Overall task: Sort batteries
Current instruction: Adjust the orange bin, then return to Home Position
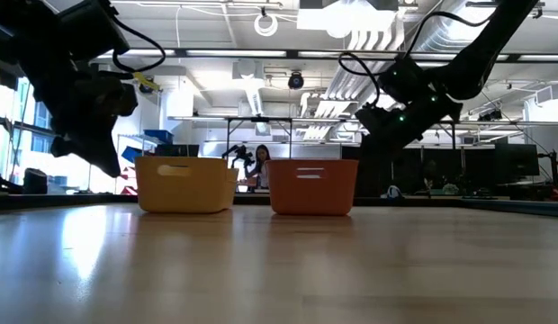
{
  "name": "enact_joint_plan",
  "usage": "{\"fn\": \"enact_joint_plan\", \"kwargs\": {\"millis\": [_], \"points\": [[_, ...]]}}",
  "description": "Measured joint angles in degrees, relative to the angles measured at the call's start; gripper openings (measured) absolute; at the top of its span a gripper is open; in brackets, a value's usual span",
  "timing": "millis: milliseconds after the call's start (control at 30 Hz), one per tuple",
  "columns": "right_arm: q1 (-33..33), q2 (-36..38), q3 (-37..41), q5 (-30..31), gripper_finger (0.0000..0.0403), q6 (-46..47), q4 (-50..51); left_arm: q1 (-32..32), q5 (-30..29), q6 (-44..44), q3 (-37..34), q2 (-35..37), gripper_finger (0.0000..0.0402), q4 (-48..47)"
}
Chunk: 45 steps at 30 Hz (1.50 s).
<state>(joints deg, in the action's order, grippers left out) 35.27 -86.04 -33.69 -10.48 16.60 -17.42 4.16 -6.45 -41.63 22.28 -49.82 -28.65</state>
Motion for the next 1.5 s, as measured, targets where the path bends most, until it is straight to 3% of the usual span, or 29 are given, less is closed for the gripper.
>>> {"fn": "enact_joint_plan", "kwargs": {"millis": [233, 400, 533, 633, 733, 833, 933, 1067, 1200, 1500], "points": [[1.54, 2.52, 0.0, -1.01, 0.0, 1.67, 0.46, 0.37, 1.54, 2.16, 0.76, 0.82, 0.0, -2.65], [4.56, 10.48, 0.0, -1.75, 0.0, 0.67, 5.08, 0.39, 0.15, 5.73, 5.43, 6.35, 0.0, -6.33], [7.07, 18.7, 0.0, -6.92, 0.0, 1.86, 11.52, 0.84, -1.4, 8.21, 7.32, 11.29, 0.0, -2.69], [7.39, 23.94, 0.0, -12.56, 0.0, 6.93, 13.55, 2.84, -2.79, 9.04, 4.72, 13.09, 0.0, 11.79], [5.34, 28.12, -0.01, -16.63, 0.0, 10.96, 12.88, 5.41, -0.65, 8.66, -0.43, 11.57, 0.0, 34.43], [2.23, 31.13, -0.02, -16.44, 0.0, 14.15, 12.63, 7.35, 0.32, 7.74, -5.12, 7.77, 0.0, 54.05], [-0.74, 32.59, -0.02, -16.17, 0.0, 17.64, 12.51, 8.2, 0.23, 7.18, -8.35, 5.27, 0.0, 63.92], [-3.4, 33.59, -0.02, -16.19, 0.0, 20.67, 10.55, 7.01, 0.12, 3.89, -13.86, 6.08, 0.0, 67.93], [-2.52, 36.09, -0.21, -14.58, 0.0, 22.06, 7.57, 5.59, -0.3, 1.26, -20.37, 11.35, 0.0, 73.47], [-2.22, 44.25, -2.29, -11.9, 0.0, 20.81, 13.79, 5.64, -0.25, 0.95, -21.44, 20.6, 0.0, 60.76]]}}
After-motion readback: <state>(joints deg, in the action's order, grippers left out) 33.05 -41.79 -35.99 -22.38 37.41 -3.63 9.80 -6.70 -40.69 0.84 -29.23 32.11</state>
